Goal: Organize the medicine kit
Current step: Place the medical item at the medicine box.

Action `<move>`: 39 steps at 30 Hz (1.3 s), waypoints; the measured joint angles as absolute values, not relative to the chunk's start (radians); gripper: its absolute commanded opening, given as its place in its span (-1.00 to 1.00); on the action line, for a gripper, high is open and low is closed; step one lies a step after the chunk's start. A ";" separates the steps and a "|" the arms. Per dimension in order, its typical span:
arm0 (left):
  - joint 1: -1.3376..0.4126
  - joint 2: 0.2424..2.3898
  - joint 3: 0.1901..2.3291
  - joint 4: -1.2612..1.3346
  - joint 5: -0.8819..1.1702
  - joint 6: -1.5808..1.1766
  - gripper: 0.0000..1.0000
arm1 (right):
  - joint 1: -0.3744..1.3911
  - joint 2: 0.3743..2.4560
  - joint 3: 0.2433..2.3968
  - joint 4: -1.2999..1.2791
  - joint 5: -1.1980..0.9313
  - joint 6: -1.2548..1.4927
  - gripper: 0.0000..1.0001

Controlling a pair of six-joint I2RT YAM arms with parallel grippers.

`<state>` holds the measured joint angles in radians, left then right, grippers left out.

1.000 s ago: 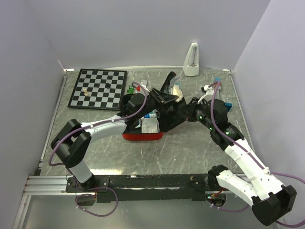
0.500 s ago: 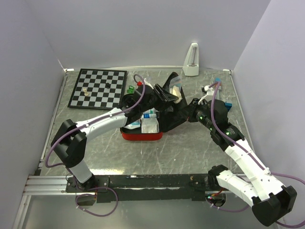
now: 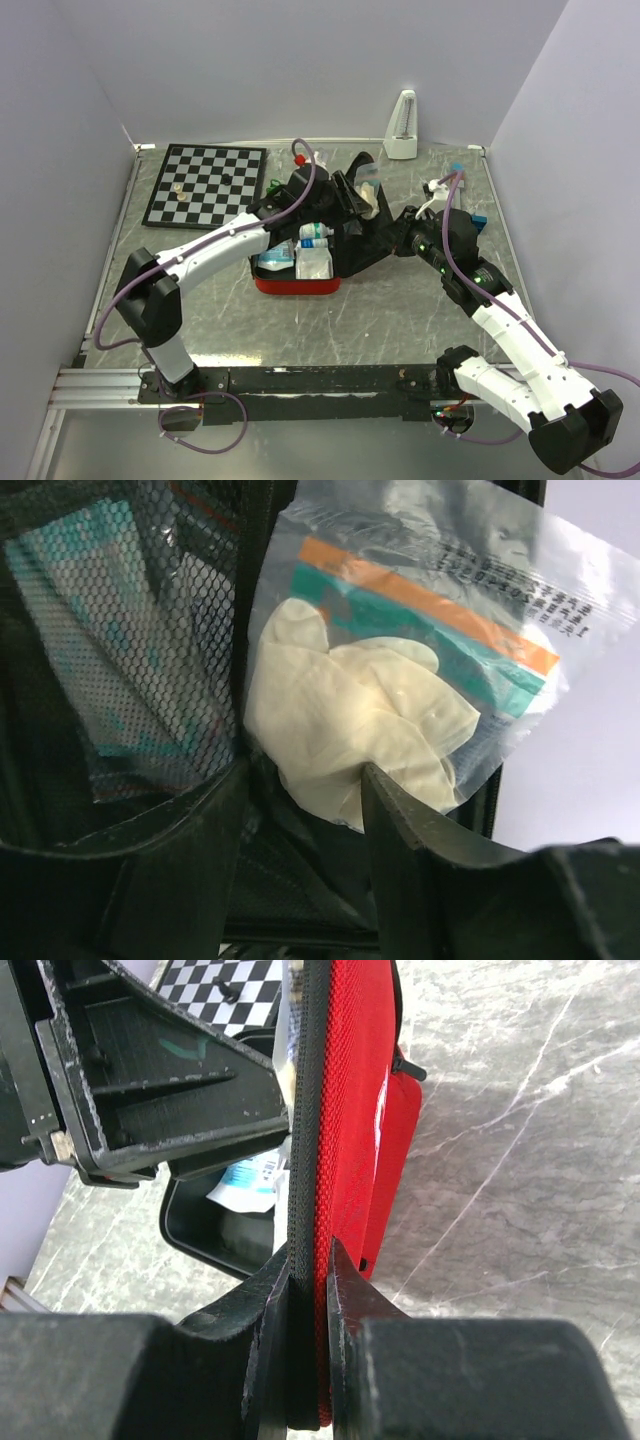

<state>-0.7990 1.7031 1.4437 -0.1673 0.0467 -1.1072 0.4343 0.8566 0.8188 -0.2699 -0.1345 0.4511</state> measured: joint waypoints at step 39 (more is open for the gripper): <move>-0.800 1.639 1.380 -0.080 0.057 -0.888 -0.94 | 0.435 0.867 0.827 -0.263 -0.178 0.455 -0.72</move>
<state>-0.7998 1.6390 1.3796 -0.0799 0.0566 -0.8879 0.4355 0.8673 0.8268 -0.2626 -0.1780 0.4545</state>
